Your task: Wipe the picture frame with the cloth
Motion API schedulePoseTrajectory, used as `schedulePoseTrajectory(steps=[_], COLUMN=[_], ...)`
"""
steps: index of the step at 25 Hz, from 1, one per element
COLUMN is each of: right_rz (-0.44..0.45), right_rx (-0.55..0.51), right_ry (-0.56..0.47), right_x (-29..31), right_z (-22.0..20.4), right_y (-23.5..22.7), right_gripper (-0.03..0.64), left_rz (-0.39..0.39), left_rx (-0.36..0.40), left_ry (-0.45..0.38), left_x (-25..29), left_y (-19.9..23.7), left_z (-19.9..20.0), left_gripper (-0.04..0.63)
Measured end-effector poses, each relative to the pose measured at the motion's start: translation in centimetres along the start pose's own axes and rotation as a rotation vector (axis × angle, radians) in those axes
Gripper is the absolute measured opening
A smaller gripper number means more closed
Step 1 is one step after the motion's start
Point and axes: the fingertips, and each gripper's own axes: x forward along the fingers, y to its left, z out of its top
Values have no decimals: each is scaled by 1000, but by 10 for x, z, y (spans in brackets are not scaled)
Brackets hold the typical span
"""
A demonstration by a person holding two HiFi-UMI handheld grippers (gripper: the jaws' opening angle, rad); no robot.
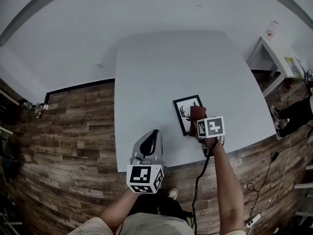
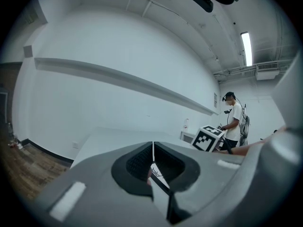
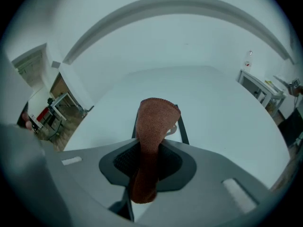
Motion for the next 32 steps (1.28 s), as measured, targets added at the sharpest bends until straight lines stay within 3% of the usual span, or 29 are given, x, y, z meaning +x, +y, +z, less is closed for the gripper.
schedulePoseTrajectory(steps=[4,8,16,20,32], right_rz=[13,-33,-203,-235,-245], right_rx=[29,-23,-139,-141,-182], right_ry=[-252,-507,-903,-961,-976], right_x=[-68,-158,-310,-332,-343], right_z=[24,37,6,-17,-19], right_y=[10,28,65,69,67], right_gripper=[104,104,104,104,102], left_rz=[-15,-26,-41,-40,-37], left_rx=[6,1,1,27,51], left_ry=[-13,-36,-103,-118,-133], left_x=[-3,-11,-47,-65,-76], left_y=[-8,-13,-28,-36,-46], left_z=[10,29,67,78,82], left_gripper=[2,2,2,2,2])
